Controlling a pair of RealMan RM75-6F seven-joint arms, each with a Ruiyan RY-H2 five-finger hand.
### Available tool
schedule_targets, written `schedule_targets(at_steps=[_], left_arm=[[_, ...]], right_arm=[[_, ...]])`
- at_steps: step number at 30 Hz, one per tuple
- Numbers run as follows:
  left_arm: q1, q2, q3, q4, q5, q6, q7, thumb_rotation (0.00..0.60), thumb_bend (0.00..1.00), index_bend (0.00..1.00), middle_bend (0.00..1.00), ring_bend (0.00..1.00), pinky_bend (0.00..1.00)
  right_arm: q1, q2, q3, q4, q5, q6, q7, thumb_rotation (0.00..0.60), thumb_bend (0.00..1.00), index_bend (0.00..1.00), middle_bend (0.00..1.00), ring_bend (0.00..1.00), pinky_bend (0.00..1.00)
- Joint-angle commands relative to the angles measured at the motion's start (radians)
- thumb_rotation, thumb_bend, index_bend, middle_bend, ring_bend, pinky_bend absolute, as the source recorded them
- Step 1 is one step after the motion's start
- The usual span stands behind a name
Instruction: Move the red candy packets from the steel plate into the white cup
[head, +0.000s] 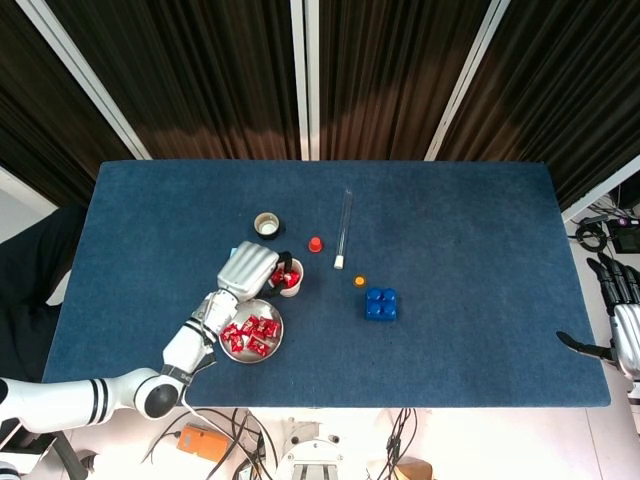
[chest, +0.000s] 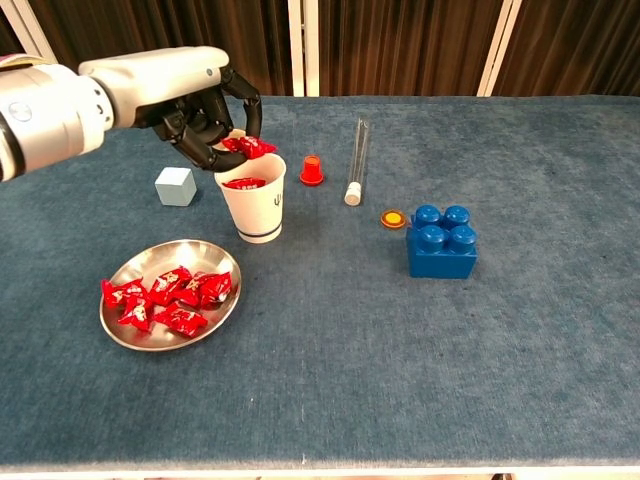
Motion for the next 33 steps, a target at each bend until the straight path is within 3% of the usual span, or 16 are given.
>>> schedule_targets(at_steps=[1, 10, 18, 25, 33], left_arm=[[-0.024, -0.018, -0.005, 0.024, -0.050, -0.005, 0.027, 0.600, 0.36, 0.50, 0.85, 0.78, 0.79], [-0.033, -0.012, 0.019, 0.021, -0.099, 0.033, 0.059, 0.600, 0.23, 0.35, 0.85, 0.77, 0.79], [0.052, 0.081, 0.073, -0.083, 0.053, 0.152, -0.028, 0.600, 0.20, 0.33, 0.85, 0.78, 0.79], [0.150, 0.175, 0.187, -0.132, 0.243, 0.226, -0.108, 0.600, 0.23, 0.38, 0.85, 0.78, 0.79], [0.204, 0.143, 0.324, -0.116, 0.387, 0.221, -0.057, 0.600, 0.21, 0.41, 0.85, 0.78, 0.79]], right_arm=[[-0.001, -0.001, 0.000, 0.003, 0.002, -0.002, 0.003, 0.600, 0.16, 0.00, 0.06, 0.00, 0.10], [0.005, -0.004, 0.002, 0.008, 0.003, -0.011, 0.006, 0.600, 0.16, 0.00, 0.06, 0.00, 0.10], [0.005, -0.002, 0.005, 0.007, 0.002, -0.006, 0.005, 0.600, 0.16, 0.00, 0.06, 0.00, 0.10], [0.002, 0.000, 0.005, 0.002, -0.004, 0.001, 0.005, 0.600, 0.16, 0.00, 0.06, 0.00, 0.10], [0.005, 0.000, 0.003, -0.010, -0.011, 0.001, -0.007, 0.600, 0.16, 0.00, 0.06, 0.00, 0.10]])
